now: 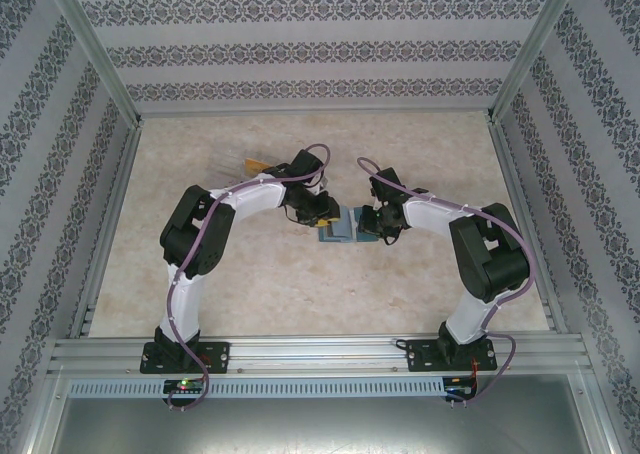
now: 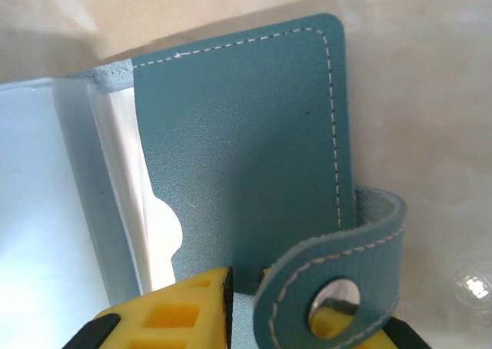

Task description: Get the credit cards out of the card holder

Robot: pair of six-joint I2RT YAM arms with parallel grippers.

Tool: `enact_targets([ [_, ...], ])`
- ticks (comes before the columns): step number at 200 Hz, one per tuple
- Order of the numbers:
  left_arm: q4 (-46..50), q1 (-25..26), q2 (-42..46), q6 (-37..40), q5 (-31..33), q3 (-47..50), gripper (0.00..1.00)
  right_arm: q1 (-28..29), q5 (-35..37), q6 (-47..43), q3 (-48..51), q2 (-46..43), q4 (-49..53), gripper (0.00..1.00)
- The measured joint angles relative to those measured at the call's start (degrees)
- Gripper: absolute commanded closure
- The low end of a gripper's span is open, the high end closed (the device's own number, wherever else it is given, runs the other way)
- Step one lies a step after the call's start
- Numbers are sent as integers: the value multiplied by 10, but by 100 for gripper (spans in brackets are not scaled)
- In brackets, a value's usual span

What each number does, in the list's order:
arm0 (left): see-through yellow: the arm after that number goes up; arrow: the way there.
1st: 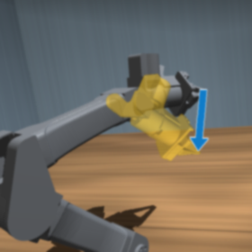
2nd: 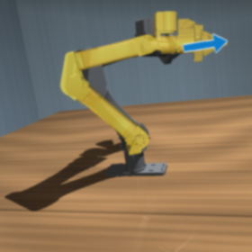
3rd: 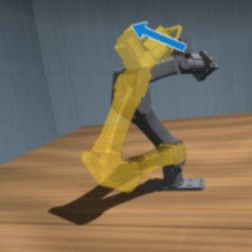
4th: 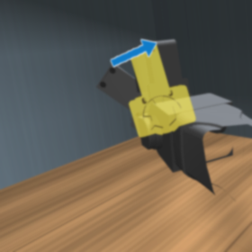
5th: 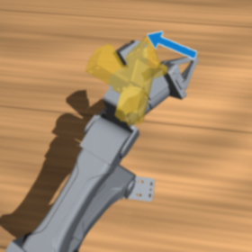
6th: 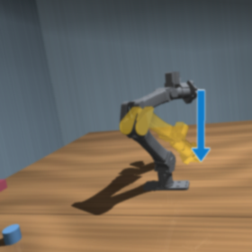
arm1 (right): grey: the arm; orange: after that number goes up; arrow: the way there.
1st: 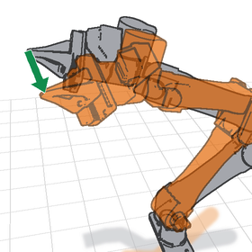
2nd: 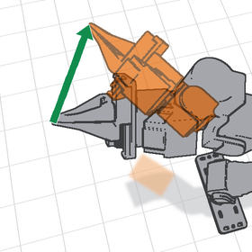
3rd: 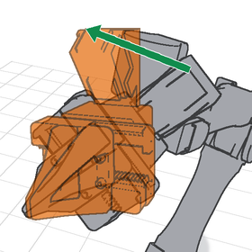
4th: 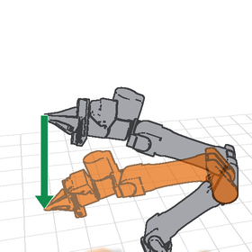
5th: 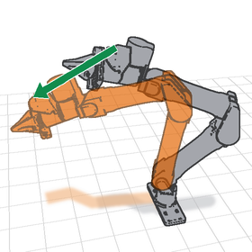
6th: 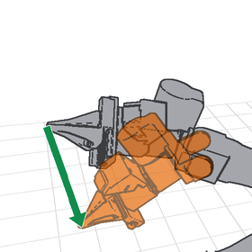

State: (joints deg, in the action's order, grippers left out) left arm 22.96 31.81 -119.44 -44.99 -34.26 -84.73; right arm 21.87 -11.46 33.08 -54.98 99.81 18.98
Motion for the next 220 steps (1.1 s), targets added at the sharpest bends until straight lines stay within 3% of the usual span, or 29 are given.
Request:
enact_targets([
  [79,-45,1,-1,-3,-36,0,68,0,-6,0,0,0,-1,80],
  [150,-53,1,-14,2,-37,0,100,0,-20,0,10,-9,-13,80],
  [178,-43,0,1,18,-13,17,100,18,-39,5,12,-11,-19,81],
  [220,-2,-4,96,55,24,93,100,66,-78,31,12,-18,-30,81],
])
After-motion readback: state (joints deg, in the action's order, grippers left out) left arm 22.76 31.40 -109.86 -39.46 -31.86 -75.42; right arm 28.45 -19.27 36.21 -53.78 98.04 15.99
